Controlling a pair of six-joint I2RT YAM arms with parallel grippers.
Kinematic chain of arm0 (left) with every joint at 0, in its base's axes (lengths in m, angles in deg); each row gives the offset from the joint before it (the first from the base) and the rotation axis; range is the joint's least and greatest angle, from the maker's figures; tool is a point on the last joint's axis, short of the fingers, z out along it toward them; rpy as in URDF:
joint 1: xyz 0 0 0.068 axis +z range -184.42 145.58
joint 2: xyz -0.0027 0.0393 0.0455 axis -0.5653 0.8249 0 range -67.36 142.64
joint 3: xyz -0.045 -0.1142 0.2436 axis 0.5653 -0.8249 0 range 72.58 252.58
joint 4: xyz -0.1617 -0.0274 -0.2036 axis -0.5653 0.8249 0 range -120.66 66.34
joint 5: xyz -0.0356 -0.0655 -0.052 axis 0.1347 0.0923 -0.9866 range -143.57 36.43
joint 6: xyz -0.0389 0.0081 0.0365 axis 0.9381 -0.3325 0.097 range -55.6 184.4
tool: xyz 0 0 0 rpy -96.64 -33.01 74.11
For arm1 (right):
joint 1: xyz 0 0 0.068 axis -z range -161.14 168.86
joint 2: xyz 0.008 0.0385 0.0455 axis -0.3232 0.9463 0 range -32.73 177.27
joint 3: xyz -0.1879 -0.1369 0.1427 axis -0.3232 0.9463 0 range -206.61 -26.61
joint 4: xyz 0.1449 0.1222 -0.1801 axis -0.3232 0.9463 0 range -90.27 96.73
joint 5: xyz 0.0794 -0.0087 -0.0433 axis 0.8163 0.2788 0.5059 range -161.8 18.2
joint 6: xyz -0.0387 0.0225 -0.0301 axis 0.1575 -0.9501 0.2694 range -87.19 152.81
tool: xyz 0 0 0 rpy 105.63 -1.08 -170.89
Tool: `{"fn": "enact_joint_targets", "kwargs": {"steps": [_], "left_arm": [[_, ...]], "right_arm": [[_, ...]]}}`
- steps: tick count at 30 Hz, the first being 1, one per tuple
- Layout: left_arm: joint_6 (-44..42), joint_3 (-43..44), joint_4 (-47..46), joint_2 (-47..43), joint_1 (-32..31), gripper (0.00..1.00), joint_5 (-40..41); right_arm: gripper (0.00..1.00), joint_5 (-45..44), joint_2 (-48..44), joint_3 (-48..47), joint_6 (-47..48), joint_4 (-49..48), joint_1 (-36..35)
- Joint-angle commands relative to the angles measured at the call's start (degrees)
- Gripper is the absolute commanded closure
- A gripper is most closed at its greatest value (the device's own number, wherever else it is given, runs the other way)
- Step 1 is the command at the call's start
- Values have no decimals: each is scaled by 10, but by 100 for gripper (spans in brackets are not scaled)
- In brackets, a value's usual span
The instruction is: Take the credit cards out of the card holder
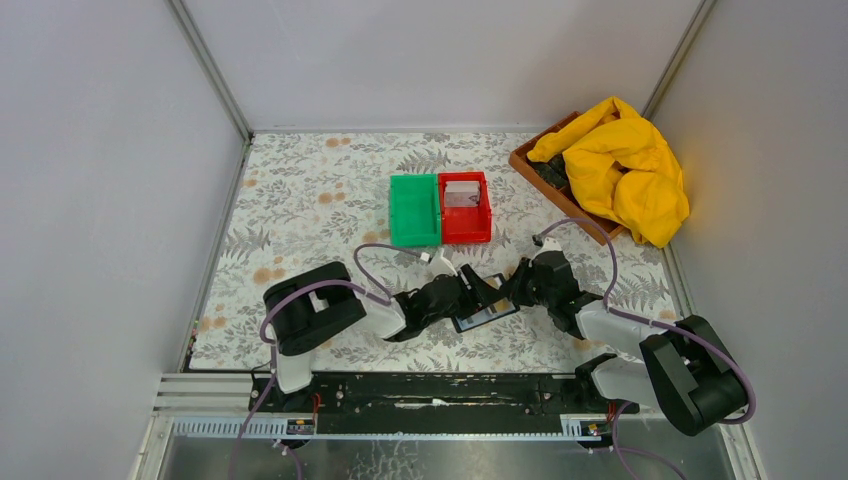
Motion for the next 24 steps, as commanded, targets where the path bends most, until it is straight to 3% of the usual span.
{"fn": "enact_joint_targets", "kwargs": {"steps": [1, 9, 14, 21, 24], "left_arm": [[0, -22, -53, -24, -2, 43, 11], [-2, -11, -57, -6, -2, 54, 0], [8, -26, -70, -7, -3, 79, 1], [13, -39, -84, -2, -2, 99, -3], [9, -46, -88, -4, 2, 100, -8]], "right_arm": [[96, 21, 4, 6, -4, 6, -6], [96, 19, 7, 6, -5, 7, -5], [96, 22, 13, 3, -4, 6, -4], [96, 22, 16, 2, -4, 5, -4], [96, 20, 13, 3, -5, 7, -3]]}}
